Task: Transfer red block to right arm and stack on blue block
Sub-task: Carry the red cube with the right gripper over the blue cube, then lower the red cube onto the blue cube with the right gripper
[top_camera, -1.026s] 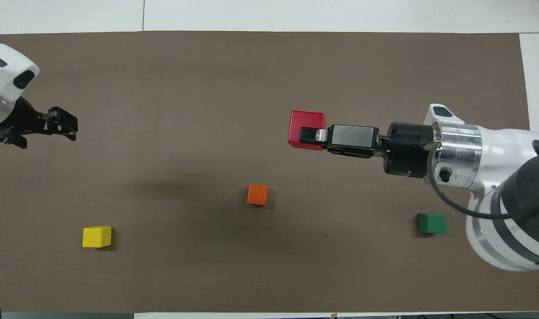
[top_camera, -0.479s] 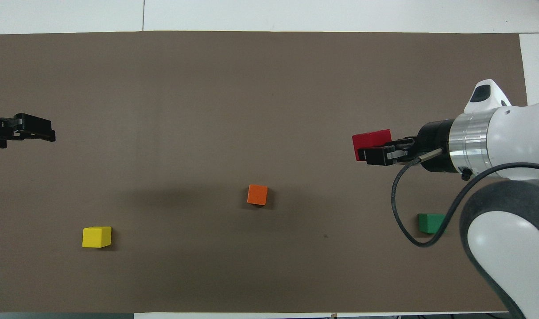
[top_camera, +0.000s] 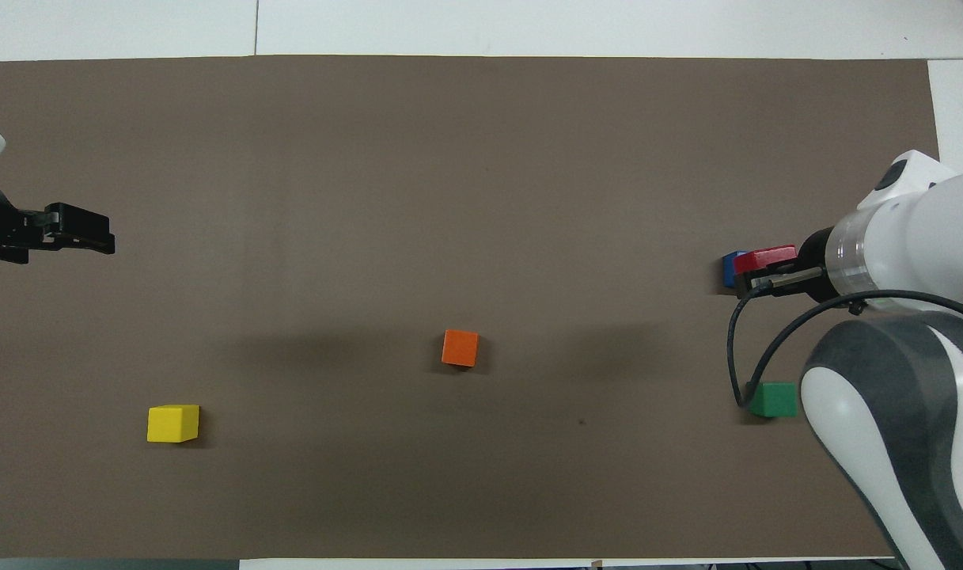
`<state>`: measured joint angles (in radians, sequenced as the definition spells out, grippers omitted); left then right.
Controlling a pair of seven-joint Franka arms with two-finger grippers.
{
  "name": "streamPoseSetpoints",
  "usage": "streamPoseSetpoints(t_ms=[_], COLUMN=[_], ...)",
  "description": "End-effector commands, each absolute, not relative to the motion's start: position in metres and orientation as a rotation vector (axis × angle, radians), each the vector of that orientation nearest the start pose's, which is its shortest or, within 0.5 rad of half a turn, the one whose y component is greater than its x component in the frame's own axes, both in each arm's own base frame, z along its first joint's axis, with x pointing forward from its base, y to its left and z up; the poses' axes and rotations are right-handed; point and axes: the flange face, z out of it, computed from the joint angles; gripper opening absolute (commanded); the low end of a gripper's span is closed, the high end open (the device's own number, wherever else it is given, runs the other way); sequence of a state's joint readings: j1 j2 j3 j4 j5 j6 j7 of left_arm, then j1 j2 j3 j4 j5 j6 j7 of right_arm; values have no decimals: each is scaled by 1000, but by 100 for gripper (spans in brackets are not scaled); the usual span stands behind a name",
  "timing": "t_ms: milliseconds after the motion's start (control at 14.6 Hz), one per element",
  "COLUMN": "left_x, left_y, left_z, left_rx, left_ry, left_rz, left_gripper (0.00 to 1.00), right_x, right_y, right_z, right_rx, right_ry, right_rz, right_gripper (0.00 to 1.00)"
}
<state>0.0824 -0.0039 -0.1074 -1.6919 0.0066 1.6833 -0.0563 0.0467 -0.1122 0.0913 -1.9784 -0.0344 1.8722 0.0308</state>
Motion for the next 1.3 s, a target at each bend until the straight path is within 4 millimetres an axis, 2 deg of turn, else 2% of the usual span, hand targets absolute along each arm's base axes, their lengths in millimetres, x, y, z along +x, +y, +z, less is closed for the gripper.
streamPoseSetpoints(t_ms=[0,137,205,342,410,615,821,957,1231], left_x=[555,555,555,555,555,555,555,555,555], left_y=[-14,-13,-13,-13,-13,-13,-13,-13,-13], left_z=[586,587,587,587,587,587,587,587,587], left_rx=[-3126,-3126,-3126,-3126,-3126,-3126,-3126,-3126,-3126], left_ry=[-36,-41,-41,-41,-41,-41,-41,-41,-41], left_rz=[16,11,11,11,11,11,11,11,11], left_gripper=[100,100,100,100,100,100,100,100,100], right_x=[539,552,559,566,563,555,552,554,551], right_y=[47,37,21,14,10,12,12,-3,-11], right_z=[471,445,434,412,400,372,365,366,361], right_rx=[-3246,-3242,-3237,-3230,-3229,-3224,-3244,-3242,-3230], right_ry=[-72,-14,58,83,92,36,-42,-79,-67], right_rz=[79,74,65,85,103,12,-39,-65,-69], right_gripper=[0,0,0,0,0,0,0,0,0])
